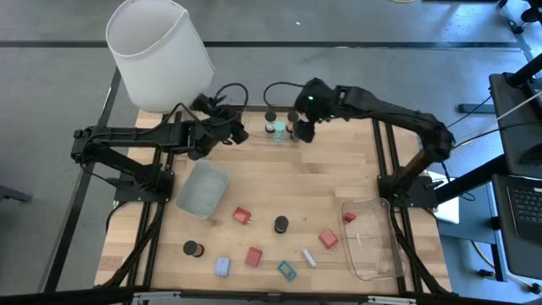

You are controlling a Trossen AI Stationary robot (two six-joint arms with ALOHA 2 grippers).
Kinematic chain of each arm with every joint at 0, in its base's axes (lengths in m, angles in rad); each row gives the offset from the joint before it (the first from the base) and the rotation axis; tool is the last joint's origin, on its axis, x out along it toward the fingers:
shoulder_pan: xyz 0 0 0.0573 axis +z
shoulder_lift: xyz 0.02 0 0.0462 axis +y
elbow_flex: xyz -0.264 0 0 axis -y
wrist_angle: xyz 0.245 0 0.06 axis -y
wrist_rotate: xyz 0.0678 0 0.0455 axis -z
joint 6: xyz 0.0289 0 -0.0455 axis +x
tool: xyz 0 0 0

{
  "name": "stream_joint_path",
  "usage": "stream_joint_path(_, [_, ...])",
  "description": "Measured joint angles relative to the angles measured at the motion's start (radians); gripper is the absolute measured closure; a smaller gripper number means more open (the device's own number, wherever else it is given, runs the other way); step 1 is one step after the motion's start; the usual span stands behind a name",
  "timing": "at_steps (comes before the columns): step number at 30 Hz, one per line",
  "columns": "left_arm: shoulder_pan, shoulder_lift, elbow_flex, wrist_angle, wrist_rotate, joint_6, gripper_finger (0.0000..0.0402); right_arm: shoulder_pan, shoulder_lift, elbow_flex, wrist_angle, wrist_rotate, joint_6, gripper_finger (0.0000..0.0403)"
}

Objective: Pick & Place Office items
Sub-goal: Put the blue hourglass into the top transparent bin

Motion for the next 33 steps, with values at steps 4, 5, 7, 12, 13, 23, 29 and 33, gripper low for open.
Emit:
stream_joint_path(4, [0.000, 0.000, 0.000, 0.005, 0.215, -0.021, 0.0098, 0.048, -0.085, 0.000, -0.057, 0.018, 0.007, 0.0128])
stream_joint_path(5, [0.000, 0.000, 0.000, 0.004, 0.280, -0.037, 0.0098, 0.059, -0.105, 0.000, -0.069, 0.025, 0.016, 0.0128])
stream_joint_path(7, [0.000, 0.001, 0.000, 0.003, 0.416, -0.059, 0.0098, 0.078, -0.145, -0.012, -0.076, 0.033, 0.024, 0.0128])
stream_joint_path(12, [-0.011, 0.016, -0.014, 0.023, 0.707, -0.110, 0.0098, 0.120, -0.273, -0.138, -0.066, 0.034, 0.078, 0.0129])
stream_joint_path(13, [-0.017, 0.025, -0.023, 0.038, 0.740, -0.116, 0.0098, 0.129, -0.303, -0.178, -0.062, 0.041, 0.094, 0.0129])
stream_joint_path(23, [-0.070, 0.187, -0.060, 0.156, 0.908, -0.120, 0.0098, 0.246, -0.581, -0.568, 0.091, 0.109, 0.271, 0.0129])
stream_joint_path(29, [-0.112, 0.303, -0.060, 0.245, 0.965, 0.003, 0.0098, 0.311, -0.648, -0.687, 0.113, 0.115, 0.352, 0.0129])
stream_joint_path(33, [-0.171, 0.332, -0.059, 0.280, 1.092, 0.061, 0.0098, 0.335, -0.652, -0.715, 0.120, 0.115, 0.368, 0.0129])
